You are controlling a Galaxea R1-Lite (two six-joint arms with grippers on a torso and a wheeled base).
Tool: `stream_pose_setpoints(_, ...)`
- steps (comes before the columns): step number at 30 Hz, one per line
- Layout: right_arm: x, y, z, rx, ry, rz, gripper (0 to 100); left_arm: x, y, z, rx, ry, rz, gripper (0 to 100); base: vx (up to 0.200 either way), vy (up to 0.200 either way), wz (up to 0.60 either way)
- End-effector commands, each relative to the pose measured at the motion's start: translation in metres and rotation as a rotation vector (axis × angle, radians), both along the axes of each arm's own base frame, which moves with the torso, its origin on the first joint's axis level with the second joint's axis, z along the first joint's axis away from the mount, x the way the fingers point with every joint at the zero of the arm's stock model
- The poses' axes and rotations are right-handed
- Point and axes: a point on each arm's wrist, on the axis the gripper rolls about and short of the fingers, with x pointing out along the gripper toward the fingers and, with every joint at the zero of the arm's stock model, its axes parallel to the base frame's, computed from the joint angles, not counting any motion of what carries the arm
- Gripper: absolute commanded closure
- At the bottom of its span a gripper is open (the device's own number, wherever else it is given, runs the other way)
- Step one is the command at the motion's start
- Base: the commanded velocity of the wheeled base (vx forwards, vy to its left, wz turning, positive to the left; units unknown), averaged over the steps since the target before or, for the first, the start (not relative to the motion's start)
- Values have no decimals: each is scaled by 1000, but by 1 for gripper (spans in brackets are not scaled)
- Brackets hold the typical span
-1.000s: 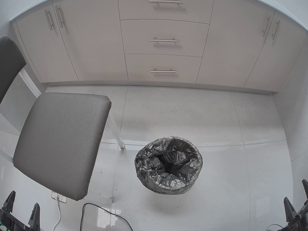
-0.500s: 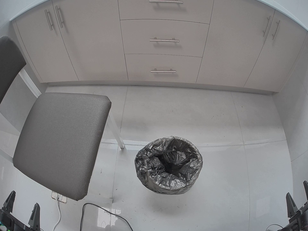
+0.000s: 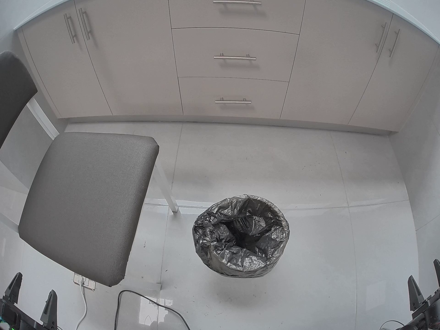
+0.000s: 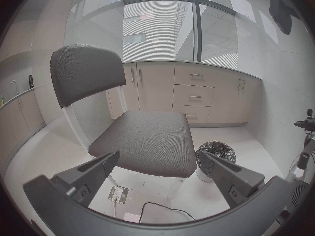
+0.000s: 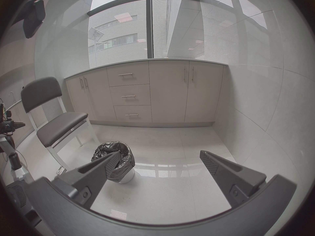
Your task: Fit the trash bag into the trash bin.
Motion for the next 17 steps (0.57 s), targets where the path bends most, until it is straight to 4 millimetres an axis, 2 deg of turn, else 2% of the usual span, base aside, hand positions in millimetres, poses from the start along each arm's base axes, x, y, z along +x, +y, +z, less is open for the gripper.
stream_pose_setpoints(1,0,0,-4,1,0,1,0,0,0,-4,-1,0,3,0,0,0,0)
stream_pose_setpoints(17,0,0,-4,1,0,1,0,0,0,-4,-1,0,-1,0,0,0,0)
